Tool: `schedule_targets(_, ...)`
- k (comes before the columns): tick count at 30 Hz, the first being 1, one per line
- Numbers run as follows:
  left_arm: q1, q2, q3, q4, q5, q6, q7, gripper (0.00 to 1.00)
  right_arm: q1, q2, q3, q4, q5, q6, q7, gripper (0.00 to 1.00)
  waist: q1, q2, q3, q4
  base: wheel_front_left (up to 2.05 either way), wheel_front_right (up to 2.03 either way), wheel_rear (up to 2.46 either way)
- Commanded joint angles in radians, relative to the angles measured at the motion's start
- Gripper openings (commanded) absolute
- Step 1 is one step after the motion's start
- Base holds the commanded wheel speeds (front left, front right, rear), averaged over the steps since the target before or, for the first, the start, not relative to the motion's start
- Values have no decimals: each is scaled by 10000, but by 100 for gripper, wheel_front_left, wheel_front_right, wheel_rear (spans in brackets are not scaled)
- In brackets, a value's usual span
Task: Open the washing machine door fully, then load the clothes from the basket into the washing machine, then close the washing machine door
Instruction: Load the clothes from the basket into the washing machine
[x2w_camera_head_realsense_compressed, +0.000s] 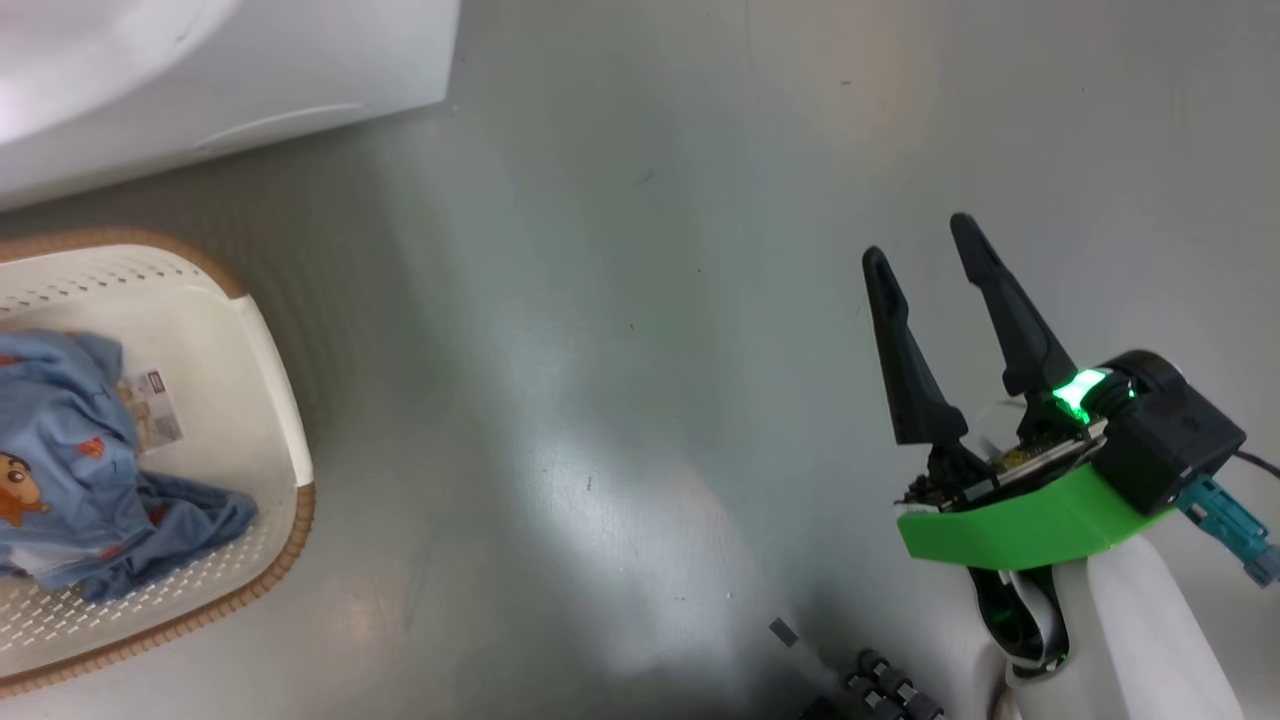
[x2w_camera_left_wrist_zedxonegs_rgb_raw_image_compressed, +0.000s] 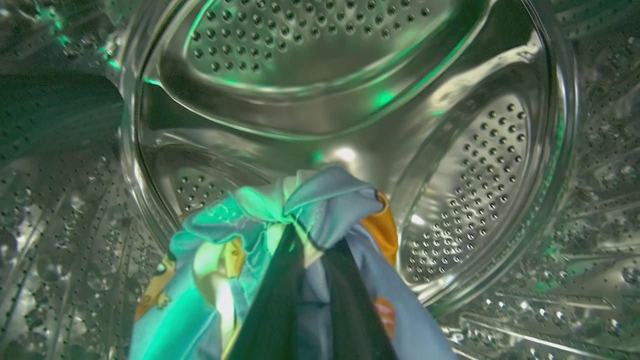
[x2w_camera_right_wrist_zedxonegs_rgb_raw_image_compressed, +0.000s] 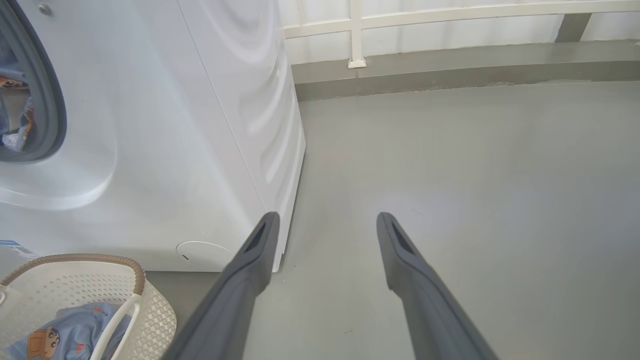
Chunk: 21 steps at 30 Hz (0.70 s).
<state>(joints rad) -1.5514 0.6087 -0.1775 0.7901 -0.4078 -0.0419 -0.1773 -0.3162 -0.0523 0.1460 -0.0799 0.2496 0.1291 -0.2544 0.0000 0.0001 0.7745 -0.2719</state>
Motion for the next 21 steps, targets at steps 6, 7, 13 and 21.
schedule_targets(6,-412,560,-159,333,281,107,-351,0,-94,19,264,-237,177,16,-73,100,0,-1,206,23,0,0,0)
schedule_targets(7,-351,535,-194,519,236,32,-242,0,-105,19,271,-229,189,16,-73,100,0,-1,212,29,0,0,0)
schedule_targets(13,-126,320,-318,1511,-214,-413,797,0,-156,20,274,-192,244,16,-74,100,0,-1,245,72,0,0,0)
schedule_targets(21,-40,93,-576,2028,-496,-695,1271,100,-191,20,291,-54,283,16,-74,100,0,-1,128,211,0,0,0)
